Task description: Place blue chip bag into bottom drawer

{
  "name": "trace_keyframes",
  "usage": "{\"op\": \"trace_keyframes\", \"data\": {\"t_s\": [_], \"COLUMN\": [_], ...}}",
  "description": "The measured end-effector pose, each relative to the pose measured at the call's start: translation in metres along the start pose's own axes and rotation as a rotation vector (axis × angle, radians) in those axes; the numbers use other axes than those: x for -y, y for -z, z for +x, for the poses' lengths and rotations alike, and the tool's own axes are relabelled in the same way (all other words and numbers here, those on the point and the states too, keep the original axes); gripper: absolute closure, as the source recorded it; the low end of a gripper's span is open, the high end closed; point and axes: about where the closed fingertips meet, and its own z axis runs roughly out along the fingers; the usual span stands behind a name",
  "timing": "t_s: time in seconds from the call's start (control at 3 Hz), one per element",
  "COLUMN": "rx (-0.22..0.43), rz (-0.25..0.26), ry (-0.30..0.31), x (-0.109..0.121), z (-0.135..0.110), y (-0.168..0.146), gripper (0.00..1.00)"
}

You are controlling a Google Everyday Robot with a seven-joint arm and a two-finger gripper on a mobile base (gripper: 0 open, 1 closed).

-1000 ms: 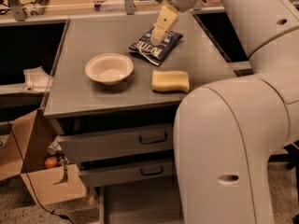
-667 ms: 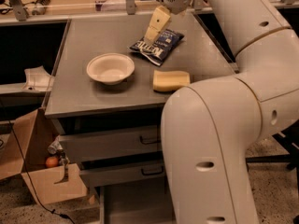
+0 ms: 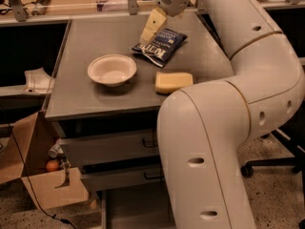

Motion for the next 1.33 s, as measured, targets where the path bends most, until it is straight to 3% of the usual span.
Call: {"op": "trace_keyframes", "data": {"t_s": [0.33, 0.67, 1.0, 1.33], "rx": [0.051, 0.161, 0.183, 0.159], "rz": [-0.039, -0.138, -0.144, -0.106], "ry": [0.021, 0.095, 0.103, 0.101], "x": [-0.001, -0.011, -0.013, 0.0], "z": [-0.003, -0.009, -0.018, -0.011], "y": [-0.004, -0.004, -0.008, -0.014], "gripper": [0.0, 0.0, 0.0, 0.0]}}
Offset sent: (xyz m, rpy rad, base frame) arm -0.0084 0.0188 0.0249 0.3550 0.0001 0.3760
